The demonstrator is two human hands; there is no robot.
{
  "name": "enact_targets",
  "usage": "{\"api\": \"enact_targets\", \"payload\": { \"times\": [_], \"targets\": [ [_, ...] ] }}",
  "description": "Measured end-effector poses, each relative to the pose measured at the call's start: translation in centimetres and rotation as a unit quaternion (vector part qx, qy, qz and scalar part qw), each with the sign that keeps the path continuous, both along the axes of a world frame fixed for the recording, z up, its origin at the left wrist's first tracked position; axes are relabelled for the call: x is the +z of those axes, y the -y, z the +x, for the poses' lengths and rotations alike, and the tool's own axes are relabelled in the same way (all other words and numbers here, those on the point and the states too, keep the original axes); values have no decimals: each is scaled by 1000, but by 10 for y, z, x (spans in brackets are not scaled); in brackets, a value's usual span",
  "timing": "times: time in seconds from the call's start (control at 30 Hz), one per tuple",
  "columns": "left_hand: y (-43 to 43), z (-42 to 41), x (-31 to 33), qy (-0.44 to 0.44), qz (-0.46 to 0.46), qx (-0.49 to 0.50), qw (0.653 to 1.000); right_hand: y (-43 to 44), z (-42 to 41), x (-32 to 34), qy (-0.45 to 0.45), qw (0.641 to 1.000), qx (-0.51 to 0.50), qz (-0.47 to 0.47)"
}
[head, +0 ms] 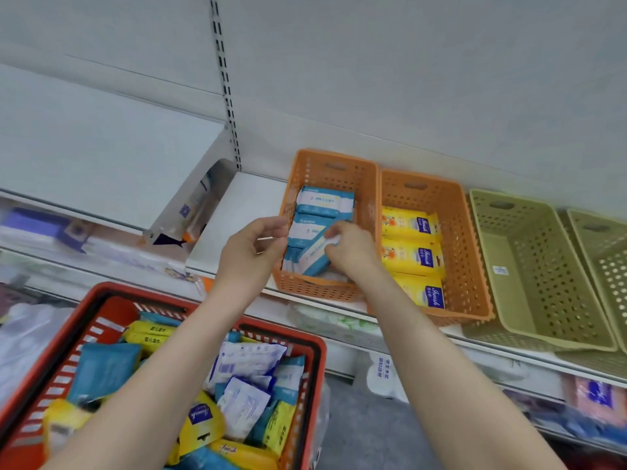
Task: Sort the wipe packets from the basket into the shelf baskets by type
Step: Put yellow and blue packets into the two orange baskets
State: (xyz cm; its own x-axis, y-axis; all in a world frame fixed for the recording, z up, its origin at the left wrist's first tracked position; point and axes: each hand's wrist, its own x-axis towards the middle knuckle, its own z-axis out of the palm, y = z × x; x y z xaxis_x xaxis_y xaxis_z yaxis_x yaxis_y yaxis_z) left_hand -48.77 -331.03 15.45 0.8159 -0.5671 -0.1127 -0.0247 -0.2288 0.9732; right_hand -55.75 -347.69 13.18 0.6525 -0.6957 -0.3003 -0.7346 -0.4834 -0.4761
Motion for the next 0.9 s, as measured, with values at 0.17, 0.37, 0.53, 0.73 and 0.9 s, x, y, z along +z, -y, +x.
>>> {"api": "enact_targets", "payload": {
  "times": [0.17, 0.37, 0.53, 0.73, 0.9],
  "targets": [
    [23, 0, -9, 76, 82, -90, 990, 6, 9, 5, -243, 953, 174, -40],
    [64, 6, -27, 157, 296, -265, 904, 42, 22, 20, -210, 922, 278, -166],
    [92, 16, -44, 177, 396, -353, 829, 68, 43, 8, -231, 885, 351, -199],
    [102, 22, -56, 265, 430, -382, 774, 80, 58, -10, -234, 876, 381, -180],
    [101, 24, -62, 283, 430, -412, 752, 85, 64, -13, -210, 881, 387, -172]
  ]
}}
